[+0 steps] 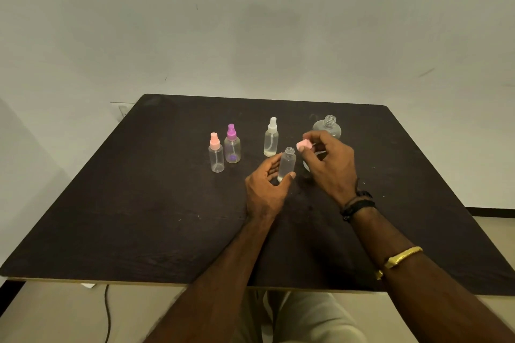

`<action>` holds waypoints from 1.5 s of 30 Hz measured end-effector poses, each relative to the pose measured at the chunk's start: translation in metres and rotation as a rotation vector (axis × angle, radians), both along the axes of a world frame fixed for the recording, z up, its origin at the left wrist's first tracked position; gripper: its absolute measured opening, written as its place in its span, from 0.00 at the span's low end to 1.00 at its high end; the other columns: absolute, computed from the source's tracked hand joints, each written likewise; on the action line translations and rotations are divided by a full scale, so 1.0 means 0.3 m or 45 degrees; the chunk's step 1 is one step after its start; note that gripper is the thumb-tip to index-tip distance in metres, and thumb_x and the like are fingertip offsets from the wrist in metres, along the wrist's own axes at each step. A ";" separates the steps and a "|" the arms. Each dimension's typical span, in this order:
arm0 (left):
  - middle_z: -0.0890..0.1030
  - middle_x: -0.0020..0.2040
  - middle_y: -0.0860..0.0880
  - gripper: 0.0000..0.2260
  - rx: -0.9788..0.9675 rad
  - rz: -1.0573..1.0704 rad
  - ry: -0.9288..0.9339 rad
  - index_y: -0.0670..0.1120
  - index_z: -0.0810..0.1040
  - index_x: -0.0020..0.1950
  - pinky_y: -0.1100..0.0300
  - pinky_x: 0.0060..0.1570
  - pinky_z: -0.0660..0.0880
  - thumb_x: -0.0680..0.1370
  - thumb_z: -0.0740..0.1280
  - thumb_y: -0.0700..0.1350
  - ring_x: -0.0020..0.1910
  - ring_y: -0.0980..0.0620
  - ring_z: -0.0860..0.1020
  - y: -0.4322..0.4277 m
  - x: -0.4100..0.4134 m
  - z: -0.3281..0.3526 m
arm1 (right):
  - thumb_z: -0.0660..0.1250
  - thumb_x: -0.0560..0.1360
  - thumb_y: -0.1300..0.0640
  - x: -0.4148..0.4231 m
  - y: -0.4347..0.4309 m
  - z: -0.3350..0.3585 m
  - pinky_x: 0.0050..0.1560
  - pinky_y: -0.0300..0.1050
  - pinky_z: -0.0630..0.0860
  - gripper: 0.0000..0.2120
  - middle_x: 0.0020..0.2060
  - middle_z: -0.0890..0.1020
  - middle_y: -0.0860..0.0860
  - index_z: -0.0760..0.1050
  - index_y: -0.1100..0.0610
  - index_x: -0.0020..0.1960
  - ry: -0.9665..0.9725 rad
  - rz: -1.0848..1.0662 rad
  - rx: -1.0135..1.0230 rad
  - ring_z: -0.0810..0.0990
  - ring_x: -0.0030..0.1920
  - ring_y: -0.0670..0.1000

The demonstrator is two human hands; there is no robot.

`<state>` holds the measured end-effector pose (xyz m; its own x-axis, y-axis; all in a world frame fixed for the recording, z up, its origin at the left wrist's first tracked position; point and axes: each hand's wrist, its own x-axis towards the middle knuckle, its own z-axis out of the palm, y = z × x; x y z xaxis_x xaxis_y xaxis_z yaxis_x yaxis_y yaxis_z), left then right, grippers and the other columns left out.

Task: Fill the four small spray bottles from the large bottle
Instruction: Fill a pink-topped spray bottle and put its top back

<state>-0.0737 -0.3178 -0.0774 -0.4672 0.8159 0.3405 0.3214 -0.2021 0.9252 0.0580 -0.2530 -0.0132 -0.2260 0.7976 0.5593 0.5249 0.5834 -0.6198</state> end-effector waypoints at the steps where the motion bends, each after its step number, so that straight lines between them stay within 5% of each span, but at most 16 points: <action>1: 0.83 0.62 0.49 0.25 -0.004 0.000 0.001 0.46 0.78 0.69 0.65 0.60 0.78 0.73 0.78 0.43 0.60 0.57 0.81 -0.001 0.001 0.000 | 0.70 0.79 0.51 -0.007 -0.002 0.009 0.47 0.32 0.77 0.10 0.47 0.82 0.44 0.81 0.55 0.57 0.001 0.027 0.005 0.81 0.47 0.41; 8: 0.84 0.59 0.50 0.23 -0.003 0.012 -0.022 0.47 0.79 0.67 0.68 0.55 0.78 0.73 0.78 0.41 0.56 0.60 0.82 0.000 -0.001 0.002 | 0.70 0.79 0.58 -0.026 -0.013 0.023 0.52 0.25 0.73 0.13 0.53 0.84 0.49 0.81 0.55 0.62 -0.120 0.214 0.055 0.79 0.49 0.38; 14: 0.84 0.57 0.53 0.23 -0.006 0.024 -0.056 0.46 0.79 0.67 0.72 0.52 0.77 0.72 0.79 0.40 0.53 0.67 0.81 0.005 0.001 -0.003 | 0.69 0.79 0.63 -0.022 -0.004 0.034 0.59 0.26 0.71 0.13 0.56 0.85 0.53 0.81 0.58 0.63 -0.214 0.306 0.142 0.81 0.56 0.46; 18: 0.84 0.59 0.50 0.23 0.002 0.021 -0.059 0.46 0.79 0.67 0.70 0.54 0.78 0.73 0.78 0.41 0.57 0.59 0.83 0.002 0.000 0.000 | 0.70 0.79 0.58 -0.028 0.015 0.042 0.57 0.32 0.73 0.13 0.54 0.84 0.53 0.81 0.58 0.62 -0.309 0.275 0.130 0.81 0.54 0.49; 21: 0.82 0.58 0.57 0.23 0.013 0.000 -0.024 0.48 0.79 0.67 0.72 0.54 0.77 0.73 0.78 0.40 0.55 0.67 0.80 -0.005 -0.002 0.006 | 0.72 0.77 0.49 -0.041 0.022 0.041 0.49 0.46 0.79 0.12 0.47 0.83 0.51 0.82 0.55 0.56 -0.390 0.165 0.125 0.80 0.46 0.49; 25: 0.83 0.61 0.52 0.24 0.031 0.006 -0.010 0.48 0.78 0.68 0.70 0.57 0.77 0.73 0.78 0.39 0.58 0.61 0.81 -0.007 -0.001 0.012 | 0.70 0.73 0.35 -0.051 0.021 0.040 0.40 0.41 0.77 0.23 0.46 0.80 0.46 0.77 0.50 0.58 -0.442 -0.003 0.107 0.77 0.42 0.44; 29: 0.84 0.58 0.53 0.22 0.048 -0.007 -0.016 0.45 0.79 0.67 0.66 0.57 0.79 0.74 0.75 0.36 0.58 0.60 0.82 -0.006 -0.004 0.012 | 0.69 0.76 0.46 -0.054 0.004 0.038 0.43 0.31 0.73 0.31 0.62 0.78 0.45 0.64 0.45 0.76 -0.346 0.154 0.119 0.78 0.44 0.43; 31: 0.83 0.56 0.56 0.21 0.044 -0.016 -0.010 0.45 0.79 0.67 0.66 0.56 0.79 0.74 0.75 0.37 0.56 0.63 0.82 -0.004 -0.007 0.010 | 0.66 0.79 0.50 -0.056 -0.003 0.037 0.48 0.30 0.73 0.24 0.61 0.81 0.47 0.69 0.46 0.75 -0.337 0.190 0.136 0.79 0.47 0.43; 35: 0.83 0.55 0.57 0.21 0.041 -0.003 0.007 0.45 0.80 0.66 0.71 0.55 0.77 0.74 0.76 0.39 0.55 0.67 0.81 -0.011 -0.003 0.014 | 0.67 0.79 0.51 -0.056 -0.019 0.034 0.49 0.47 0.82 0.14 0.52 0.84 0.49 0.79 0.52 0.64 -0.324 0.140 0.147 0.79 0.45 0.44; 40: 0.82 0.58 0.54 0.24 0.044 0.020 0.001 0.44 0.79 0.67 0.73 0.56 0.75 0.73 0.78 0.39 0.55 0.73 0.78 -0.008 0.001 0.011 | 0.69 0.75 0.37 -0.067 -0.018 0.039 0.38 0.43 0.78 0.17 0.40 0.79 0.45 0.75 0.50 0.51 -0.444 -0.089 0.083 0.77 0.39 0.45; 43: 0.83 0.56 0.55 0.21 0.028 0.025 0.017 0.44 0.80 0.66 0.69 0.56 0.78 0.74 0.77 0.39 0.53 0.68 0.81 -0.008 0.000 0.005 | 0.69 0.73 0.33 -0.075 -0.021 0.033 0.39 0.40 0.75 0.24 0.47 0.78 0.45 0.73 0.50 0.58 -0.416 -0.089 0.042 0.77 0.43 0.45; 45: 0.83 0.57 0.55 0.21 0.024 0.023 0.026 0.45 0.79 0.67 0.66 0.57 0.79 0.74 0.75 0.38 0.55 0.63 0.82 -0.008 -0.005 0.007 | 0.68 0.76 0.40 -0.079 -0.025 0.031 0.42 0.40 0.77 0.23 0.55 0.79 0.44 0.72 0.49 0.66 -0.306 -0.007 0.058 0.77 0.45 0.42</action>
<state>-0.0751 -0.3202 -0.0751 -0.4744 0.8009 0.3654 0.3436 -0.2137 0.9145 0.0343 -0.2605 -0.0038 -0.3530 0.7743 0.5253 0.6572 0.6048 -0.4498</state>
